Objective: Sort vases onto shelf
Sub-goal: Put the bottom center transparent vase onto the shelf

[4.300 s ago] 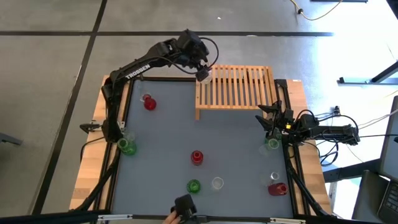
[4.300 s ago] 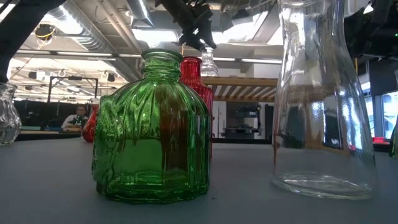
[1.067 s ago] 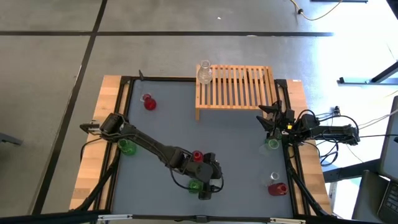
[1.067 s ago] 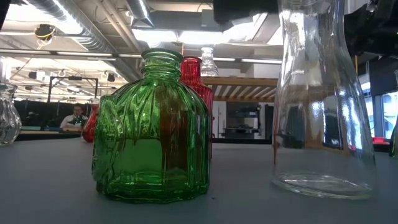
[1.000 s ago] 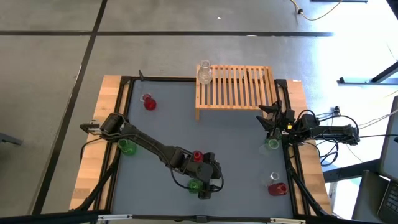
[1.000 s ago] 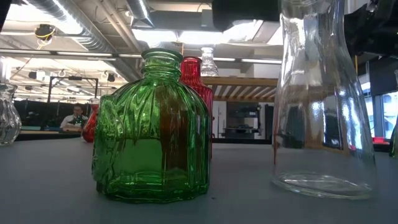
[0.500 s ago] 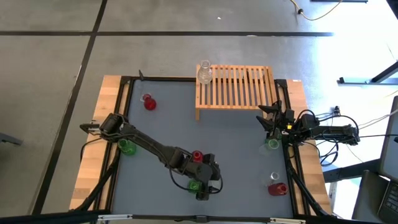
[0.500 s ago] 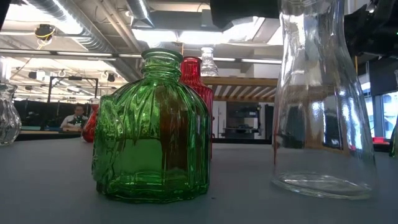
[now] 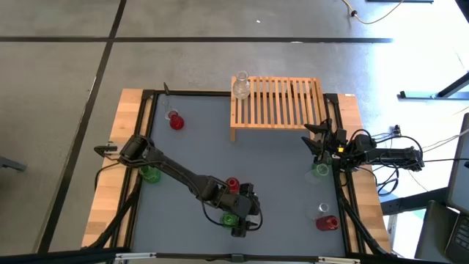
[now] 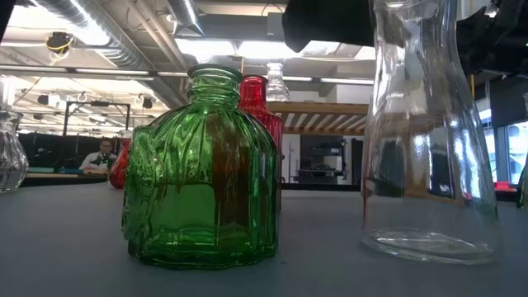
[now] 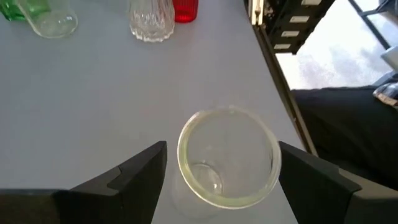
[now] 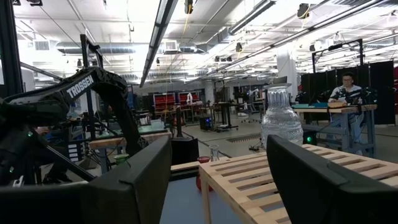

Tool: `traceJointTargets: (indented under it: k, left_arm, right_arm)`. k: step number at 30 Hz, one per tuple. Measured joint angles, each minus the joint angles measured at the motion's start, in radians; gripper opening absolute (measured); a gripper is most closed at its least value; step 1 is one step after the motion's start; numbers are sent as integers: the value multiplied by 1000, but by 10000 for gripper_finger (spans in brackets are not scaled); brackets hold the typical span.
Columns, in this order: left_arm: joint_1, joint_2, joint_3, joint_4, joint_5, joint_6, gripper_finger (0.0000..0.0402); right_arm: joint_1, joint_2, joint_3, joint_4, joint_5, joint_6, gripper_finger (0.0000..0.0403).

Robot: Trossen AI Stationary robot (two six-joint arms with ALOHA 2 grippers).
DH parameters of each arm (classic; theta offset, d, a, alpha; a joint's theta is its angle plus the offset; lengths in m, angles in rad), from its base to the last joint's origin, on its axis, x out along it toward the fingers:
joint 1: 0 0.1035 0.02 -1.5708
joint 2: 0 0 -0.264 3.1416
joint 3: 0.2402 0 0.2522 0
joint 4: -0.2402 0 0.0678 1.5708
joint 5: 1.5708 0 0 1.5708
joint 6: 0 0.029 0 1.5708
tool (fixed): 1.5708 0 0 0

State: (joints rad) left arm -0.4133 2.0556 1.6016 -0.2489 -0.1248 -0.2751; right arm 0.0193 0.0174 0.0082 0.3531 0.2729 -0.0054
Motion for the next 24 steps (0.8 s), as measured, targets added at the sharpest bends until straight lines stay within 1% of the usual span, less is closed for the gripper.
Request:
traceJointTargets:
  k: [8,11,18,21,24]
  left_arm:
    - [0,0,0,0,-15,0,281]
    - [0,0,0,0,-16,0,263]
    - [1,0,0,5,-34,0,206]
    - [1,0,0,6,-42,-1,195]
    - [1,0,0,7,-54,-2,194]
  right_arm:
    - [0,0,0,-6,0,0,250]
    - [0,0,0,-6,0,0,250]
    - [0,0,0,-5,5,0,250]
    - [0,0,0,-5,15,0,250]
    - [0,0,0,-7,23,0,250]
